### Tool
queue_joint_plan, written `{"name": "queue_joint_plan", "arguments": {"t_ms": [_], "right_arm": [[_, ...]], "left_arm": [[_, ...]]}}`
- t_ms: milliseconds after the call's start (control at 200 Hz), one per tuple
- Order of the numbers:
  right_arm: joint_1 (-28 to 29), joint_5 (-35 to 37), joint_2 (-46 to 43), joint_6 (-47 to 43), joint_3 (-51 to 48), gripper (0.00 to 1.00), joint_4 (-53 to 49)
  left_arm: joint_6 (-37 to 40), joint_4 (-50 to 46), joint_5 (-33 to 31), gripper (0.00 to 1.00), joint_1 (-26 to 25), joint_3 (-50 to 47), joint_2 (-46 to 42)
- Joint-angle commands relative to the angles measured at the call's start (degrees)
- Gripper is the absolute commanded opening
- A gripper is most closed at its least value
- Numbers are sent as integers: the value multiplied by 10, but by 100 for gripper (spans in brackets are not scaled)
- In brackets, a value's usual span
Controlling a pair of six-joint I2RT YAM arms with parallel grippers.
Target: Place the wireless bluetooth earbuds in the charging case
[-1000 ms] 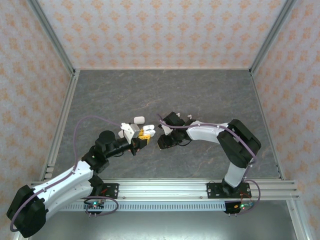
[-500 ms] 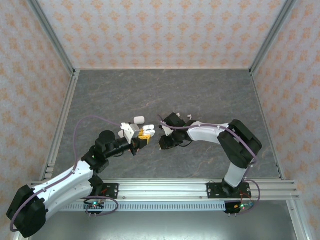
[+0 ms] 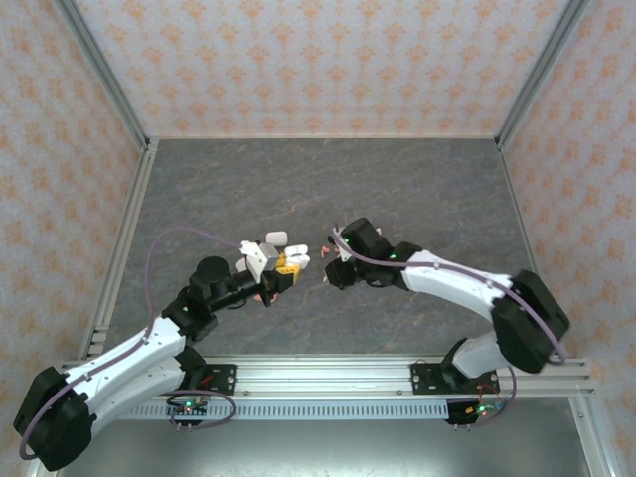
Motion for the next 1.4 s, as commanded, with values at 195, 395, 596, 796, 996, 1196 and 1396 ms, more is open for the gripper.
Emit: {"name": "queue_joint_plan", "arguments": {"t_ms": [195, 395, 596, 796, 996, 1196, 1396], "right_arm": [[3, 116, -188, -78, 13, 17, -26], [37, 152, -217, -126, 16, 17, -8], [80, 177, -213, -155, 15, 17, 35], [96, 176, -197, -166, 25, 17, 60], [101, 155, -176, -165, 36, 17, 82], [110, 144, -152, -163, 46, 17, 90], [114, 142, -135, -157, 45, 17, 90]], "left_arm": [[-14, 23, 30, 0, 1, 45, 60], [-24, 35, 58, 0, -1, 73, 115], [-26, 57, 83, 0, -5, 89, 148], [-24, 72, 111, 0, -9, 99, 161], [-19, 72, 115, 0, -11, 101, 162], [-17, 74, 116, 0, -12, 102, 165], [-11, 75, 118, 0, -12, 103, 168]]}}
